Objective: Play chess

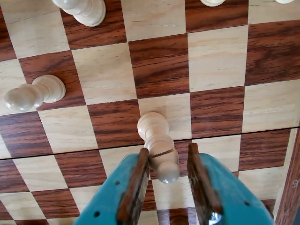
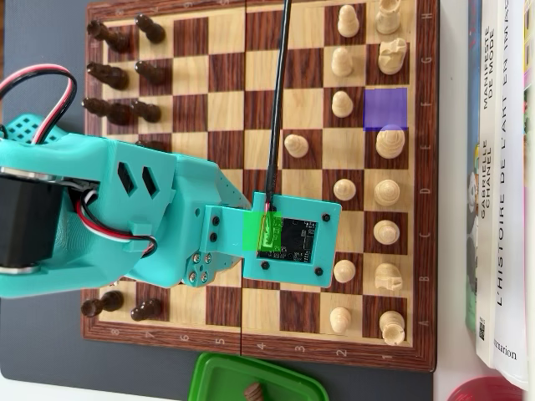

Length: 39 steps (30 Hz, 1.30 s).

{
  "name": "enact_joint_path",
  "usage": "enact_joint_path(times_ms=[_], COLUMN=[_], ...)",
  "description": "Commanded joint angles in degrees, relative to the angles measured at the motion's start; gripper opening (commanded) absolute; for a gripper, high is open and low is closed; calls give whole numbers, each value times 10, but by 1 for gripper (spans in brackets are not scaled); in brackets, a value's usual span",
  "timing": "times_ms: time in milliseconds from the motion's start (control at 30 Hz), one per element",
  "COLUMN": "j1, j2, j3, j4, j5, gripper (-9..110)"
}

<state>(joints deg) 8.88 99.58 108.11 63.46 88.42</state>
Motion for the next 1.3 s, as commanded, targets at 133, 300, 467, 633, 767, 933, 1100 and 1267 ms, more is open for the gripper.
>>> enact_joint_path(times_ms=[133,300,467,633,767,933,1100,1267], j1=[4,1,-3,-3,2,3,11,20], j2=[20,19,19,19,20,25,25,25], j3=[-25,-29,-29,-29,-29,-34,-45,-44], j4=[-7,-5,-2,-5,-6,-4,-1,0], j5=[-17,-17,-14,-12,-16,-17,-25,-43], gripper=[13,13,9,8,8,8,8,8])
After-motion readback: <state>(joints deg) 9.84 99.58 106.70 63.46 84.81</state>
